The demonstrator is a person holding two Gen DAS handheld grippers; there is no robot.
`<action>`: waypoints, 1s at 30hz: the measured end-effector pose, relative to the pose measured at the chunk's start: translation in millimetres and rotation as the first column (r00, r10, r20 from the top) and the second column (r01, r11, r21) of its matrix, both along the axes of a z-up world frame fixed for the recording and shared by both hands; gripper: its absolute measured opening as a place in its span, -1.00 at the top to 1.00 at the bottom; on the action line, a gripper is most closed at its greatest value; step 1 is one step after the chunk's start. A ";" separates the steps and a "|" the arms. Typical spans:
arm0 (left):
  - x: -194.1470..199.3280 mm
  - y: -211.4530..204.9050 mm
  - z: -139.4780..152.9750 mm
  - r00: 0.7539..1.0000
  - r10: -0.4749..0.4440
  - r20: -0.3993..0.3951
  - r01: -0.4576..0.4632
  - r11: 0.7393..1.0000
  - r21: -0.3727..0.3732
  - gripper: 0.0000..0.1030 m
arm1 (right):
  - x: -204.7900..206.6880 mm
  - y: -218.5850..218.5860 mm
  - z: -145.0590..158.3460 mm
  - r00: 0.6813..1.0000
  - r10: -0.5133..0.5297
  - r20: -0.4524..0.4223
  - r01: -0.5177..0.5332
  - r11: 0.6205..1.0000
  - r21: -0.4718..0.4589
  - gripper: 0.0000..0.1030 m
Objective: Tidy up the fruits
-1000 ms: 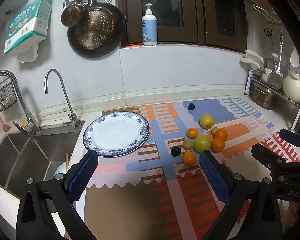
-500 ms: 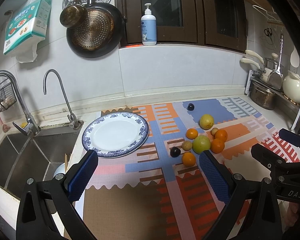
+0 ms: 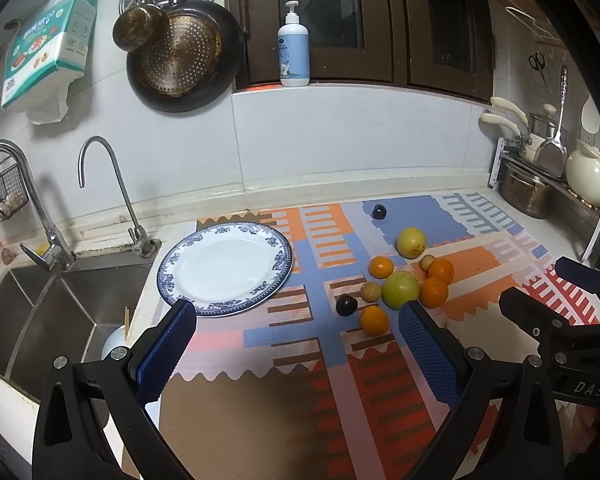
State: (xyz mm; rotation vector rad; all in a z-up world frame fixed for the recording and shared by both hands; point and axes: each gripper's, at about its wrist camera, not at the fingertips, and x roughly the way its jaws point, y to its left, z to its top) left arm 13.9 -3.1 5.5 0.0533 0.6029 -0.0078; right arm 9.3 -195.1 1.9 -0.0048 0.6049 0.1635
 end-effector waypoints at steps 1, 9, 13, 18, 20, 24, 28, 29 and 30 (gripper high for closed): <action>1.0 -0.8 -1.2 1.000 -0.003 -0.003 0.003 1.000 -0.001 -1.00 | 0.8 0.2 -0.4 1.000 0.001 -0.001 -0.001 1.000 -0.001 -0.99; 14.0 -8.2 -15.4 1.000 -0.014 -0.023 0.014 1.000 -0.010 -1.00 | 18.8 -9.7 -15.0 0.999 0.015 -0.037 -0.015 1.000 -0.006 -0.99; 22.6 -16.1 -26.6 0.999 -0.027 -0.037 0.027 1.000 0.002 -1.00 | 28.3 -12.5 -24.3 0.998 0.038 -0.053 -0.039 0.999 -0.019 -0.99; 32.4 -26.1 -39.1 0.996 -0.081 -0.043 0.081 0.997 0.005 -0.99 | 43.9 -14.9 -36.4 0.995 0.066 -0.077 -0.069 0.997 -0.042 -0.85; 37.3 -30.5 -43.2 0.995 -0.096 -0.039 0.096 0.995 0.009 -0.88 | 51.6 -16.4 -42.0 0.992 0.079 -0.094 -0.084 0.995 -0.045 -0.78; 49.6 -38.9 -53.3 0.990 -0.130 -0.062 0.130 0.991 -0.002 -0.72 | 65.1 -19.3 -53.5 0.988 0.104 -0.117 -0.111 0.992 -0.055 -0.63; 63.6 -46.9 -66.3 0.981 -0.164 -0.102 0.164 0.986 -0.016 -0.46 | 79.6 -21.1 -67.9 0.981 0.127 -0.149 -0.137 0.989 -0.060 -0.49; 67.3 -48.5 -70.1 0.979 -0.170 -0.113 0.169 0.985 -0.024 -0.42 | 83.6 -21.6 -70.8 0.978 0.132 -0.159 -0.141 0.989 -0.052 -0.43; 70.0 -49.4 -73.4 0.977 -0.172 -0.125 0.170 0.985 -0.029 -0.41 | 88.8 -22.3 -75.5 0.975 0.137 -0.174 -0.146 0.989 -0.036 -0.40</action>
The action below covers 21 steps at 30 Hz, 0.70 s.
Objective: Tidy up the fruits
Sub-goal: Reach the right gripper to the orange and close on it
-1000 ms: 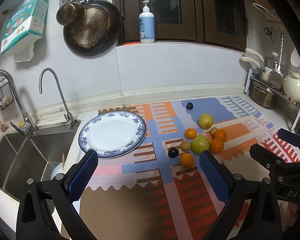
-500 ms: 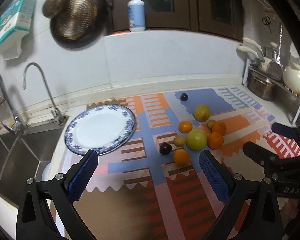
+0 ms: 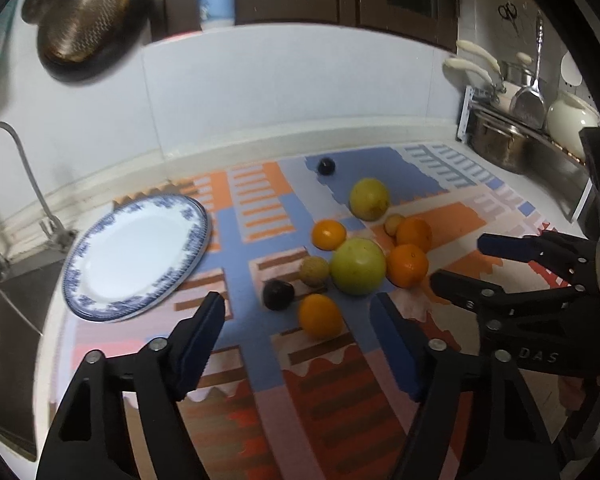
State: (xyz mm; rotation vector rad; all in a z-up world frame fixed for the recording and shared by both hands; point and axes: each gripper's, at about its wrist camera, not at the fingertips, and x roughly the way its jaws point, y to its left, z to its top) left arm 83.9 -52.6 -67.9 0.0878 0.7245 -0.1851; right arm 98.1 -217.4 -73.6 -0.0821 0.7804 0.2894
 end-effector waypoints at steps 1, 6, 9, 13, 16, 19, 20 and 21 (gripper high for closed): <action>3.1 -1.1 -3.5 1.000 -0.005 -0.012 0.005 1.000 -0.005 -0.36 | 4.0 -0.5 -3.5 1.000 -0.002 -0.014 0.002 1.000 0.008 -0.38; 16.9 -6.0 -21.5 0.998 -0.021 -0.064 0.020 1.000 -0.022 -0.18 | 18.4 -2.8 -19.5 0.998 -0.010 -0.068 0.012 0.999 0.039 -0.20; 21.8 -6.2 -30.9 0.995 -0.023 -0.097 0.019 0.999 -0.039 -0.13 | 24.5 -2.8 -28.4 0.995 -0.009 -0.098 0.014 0.999 0.049 -0.14; 26.1 -8.3 -40.2 0.991 -0.036 -0.128 0.029 0.998 -0.053 -0.03 | 29.9 -1.8 -36.1 0.993 -0.006 -0.114 0.013 0.998 0.059 -0.07; 31.4 -8.9 -44.8 0.988 -0.041 -0.147 0.031 0.997 -0.070 0.05 | 32.3 0.4 -38.2 0.993 -0.001 -0.116 0.008 0.998 0.061 -0.06; 35.8 -8.4 -47.9 0.986 -0.041 -0.164 0.027 0.996 -0.091 0.11 | 34.2 2.8 -37.8 0.995 0.003 -0.105 0.002 0.999 0.047 -0.03; 37.7 -8.5 -48.7 0.984 -0.038 -0.171 0.022 0.995 -0.094 0.15 | 35.2 3.6 -37.7 0.995 0.005 -0.103 -0.001 0.999 0.045 0.01; 39.4 -8.8 -49.0 0.984 -0.037 -0.176 0.020 0.995 -0.096 0.18 | 36.7 4.3 -38.1 0.995 0.005 -0.102 -0.001 0.999 0.041 0.02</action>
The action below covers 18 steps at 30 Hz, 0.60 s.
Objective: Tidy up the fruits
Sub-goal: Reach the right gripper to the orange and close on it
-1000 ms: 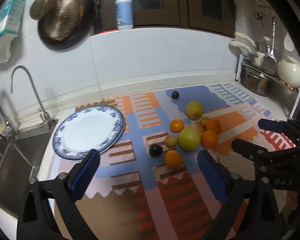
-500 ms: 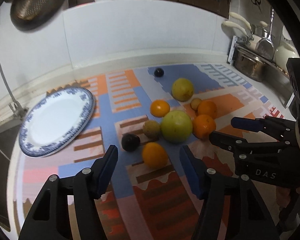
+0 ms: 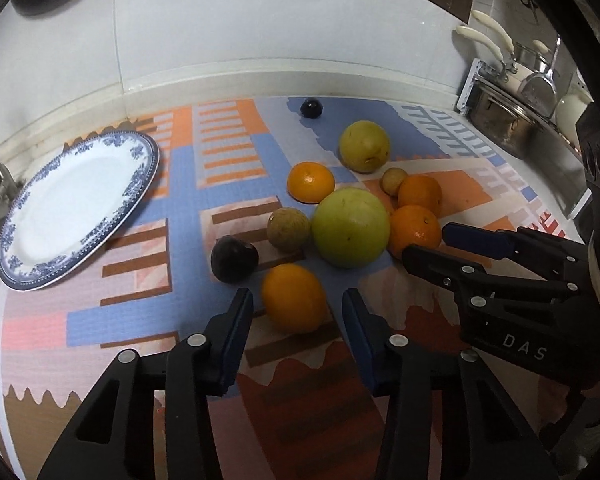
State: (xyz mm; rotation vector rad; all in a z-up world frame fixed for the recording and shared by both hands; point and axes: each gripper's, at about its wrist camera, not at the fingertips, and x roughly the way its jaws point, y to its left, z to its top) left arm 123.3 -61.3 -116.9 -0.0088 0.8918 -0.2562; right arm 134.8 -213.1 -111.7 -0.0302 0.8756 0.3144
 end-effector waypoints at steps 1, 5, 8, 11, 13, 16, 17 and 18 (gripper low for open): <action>1.5 -0.7 -0.3 1.000 0.002 -0.003 -0.002 1.000 0.000 0.21 | 1.3 0.3 -0.5 1.000 0.002 -0.001 -0.002 1.000 0.001 0.04; 3.4 0.9 -1.9 1.000 0.006 -0.018 -0.006 1.000 -0.007 0.35 | 4.0 1.7 -2.1 1.000 0.006 -0.003 -0.006 1.000 0.019 0.11; 4.2 3.0 -2.0 1.000 0.007 -0.023 -0.008 1.000 -0.022 0.36 | 5.2 5.4 -3.3 1.000 0.011 0.005 -0.011 1.000 0.022 0.20; 4.0 3.5 -1.7 1.000 0.005 -0.023 -0.006 1.000 -0.027 0.36 | 4.7 7.1 -3.3 1.000 0.008 0.014 -0.009 1.000 0.017 0.21; 3.3 4.6 -1.3 1.000 0.007 -0.021 -0.007 1.000 -0.026 0.36 | 3.3 5.9 -2.9 1.000 0.001 0.016 -0.001 1.000 0.025 0.22; 0.8 7.0 1.0 1.000 0.006 -0.010 -0.007 0.999 -0.034 0.36 | 0.4 4.8 -1.6 1.000 -0.010 0.024 0.010 1.000 0.022 0.23; -0.4 7.7 2.2 1.000 0.005 -0.005 -0.005 0.999 -0.036 0.36 | -0.8 3.9 -0.8 1.000 -0.014 0.026 0.013 1.000 0.025 0.23; -1.1 8.0 3.3 1.000 0.004 -0.003 -0.004 0.999 -0.039 0.36 | -2.3 3.7 -0.2 0.999 -0.018 0.027 0.017 0.999 0.027 0.23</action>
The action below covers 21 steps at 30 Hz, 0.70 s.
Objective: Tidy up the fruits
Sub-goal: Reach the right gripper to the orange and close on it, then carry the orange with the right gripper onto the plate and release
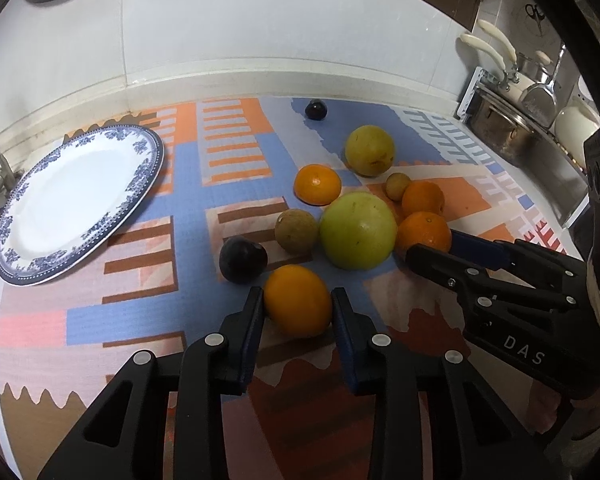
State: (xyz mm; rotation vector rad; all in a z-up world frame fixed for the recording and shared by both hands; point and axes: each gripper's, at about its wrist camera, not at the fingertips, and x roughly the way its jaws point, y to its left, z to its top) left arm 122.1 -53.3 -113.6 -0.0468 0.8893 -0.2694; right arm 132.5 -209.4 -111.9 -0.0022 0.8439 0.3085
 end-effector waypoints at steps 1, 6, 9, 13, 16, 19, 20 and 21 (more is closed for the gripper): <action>-1.2 0.7 1.5 1.000 -0.001 0.005 0.001 1.000 -0.003 0.36 | -1.8 0.2 0.9 1.000 -0.003 0.003 0.003 1.000 0.003 0.23; -6.6 3.8 7.5 1.000 -0.005 0.017 0.006 1.000 -0.009 0.36 | -10.2 2.5 6.5 1.000 -0.002 0.022 0.001 1.000 0.006 0.24; -10.4 7.4 11.2 1.000 -0.004 0.028 0.004 1.000 -0.008 0.36 | -15.9 4.0 11.1 0.999 -0.004 0.039 0.003 1.000 0.005 0.25; -15.1 14.0 19.1 0.999 0.007 0.042 -0.007 1.000 -0.012 0.36 | -23.5 7.0 20.6 0.998 0.005 0.061 -0.005 1.000 0.008 0.25; -18.1 20.9 26.8 0.998 0.018 0.057 -0.017 1.000 -0.015 0.36 | -27.8 14.5 30.4 0.997 0.027 0.078 -0.027 1.000 0.008 0.25; -21.1 30.7 35.9 0.997 0.036 0.075 -0.035 0.999 -0.018 0.36 | -29.4 24.2 40.6 0.994 0.056 0.097 -0.057 0.998 0.012 0.25; -22.2 34.4 39.1 0.996 0.044 0.083 -0.043 0.999 -0.017 0.36 | -29.8 27.2 43.2 0.993 0.066 0.102 -0.068 0.998 0.014 0.25; -23.5 38.8 41.6 0.995 0.052 0.090 -0.050 0.999 -0.018 0.36 | -29.9 31.3 46.5 0.991 0.077 0.108 -0.079 0.997 0.017 0.25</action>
